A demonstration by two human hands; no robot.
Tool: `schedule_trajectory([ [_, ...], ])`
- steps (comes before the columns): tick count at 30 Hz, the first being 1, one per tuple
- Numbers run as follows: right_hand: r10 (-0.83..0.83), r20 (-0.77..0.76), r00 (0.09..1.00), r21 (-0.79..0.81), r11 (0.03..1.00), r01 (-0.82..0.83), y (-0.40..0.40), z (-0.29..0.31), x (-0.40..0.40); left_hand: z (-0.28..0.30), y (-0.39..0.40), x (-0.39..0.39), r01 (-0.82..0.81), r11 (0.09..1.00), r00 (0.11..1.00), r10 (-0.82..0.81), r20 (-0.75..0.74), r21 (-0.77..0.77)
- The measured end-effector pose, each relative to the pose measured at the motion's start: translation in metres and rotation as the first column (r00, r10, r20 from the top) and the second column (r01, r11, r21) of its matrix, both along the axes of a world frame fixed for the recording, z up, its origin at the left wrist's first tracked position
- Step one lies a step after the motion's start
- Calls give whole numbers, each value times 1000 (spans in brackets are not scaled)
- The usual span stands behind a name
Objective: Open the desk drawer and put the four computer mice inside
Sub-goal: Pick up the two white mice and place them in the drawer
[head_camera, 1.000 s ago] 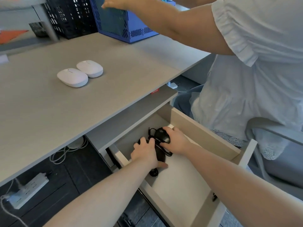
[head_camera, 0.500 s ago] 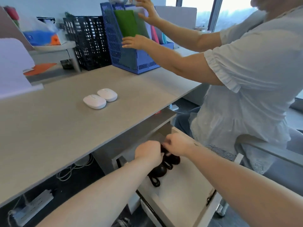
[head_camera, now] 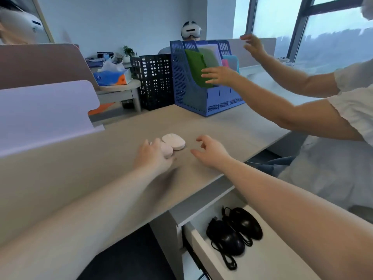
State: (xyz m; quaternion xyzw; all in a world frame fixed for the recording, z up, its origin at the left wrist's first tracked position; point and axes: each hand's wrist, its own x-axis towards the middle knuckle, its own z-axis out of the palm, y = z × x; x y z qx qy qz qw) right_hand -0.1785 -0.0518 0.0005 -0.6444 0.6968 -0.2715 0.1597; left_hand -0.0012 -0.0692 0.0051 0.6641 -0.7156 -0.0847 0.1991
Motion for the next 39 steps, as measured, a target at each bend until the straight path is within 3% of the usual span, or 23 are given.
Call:
schedule_trajectory([
  [6,38,14,999,86,996,-39,-70,3,34,-19,-41,15,61,989,997,-55,-45,133],
  [17,59,-63,996,145,988,-49,-106,6,48,-33,-66,12,98,989,983,-79,-165,111],
  [24,101,-174,979,187,980,-68,-87,8,40,-26,-57,1,77,983,992,-59,-110,165],
  [32,34,-42,999,183,983,-26,-38,20,11,-7,-8,-30,28,987,999,-24,-27,160],
  [39,-32,-19,999,202,979,35,51,24,-46,-7,75,-78,113,983,994,-114,-4,142],
])
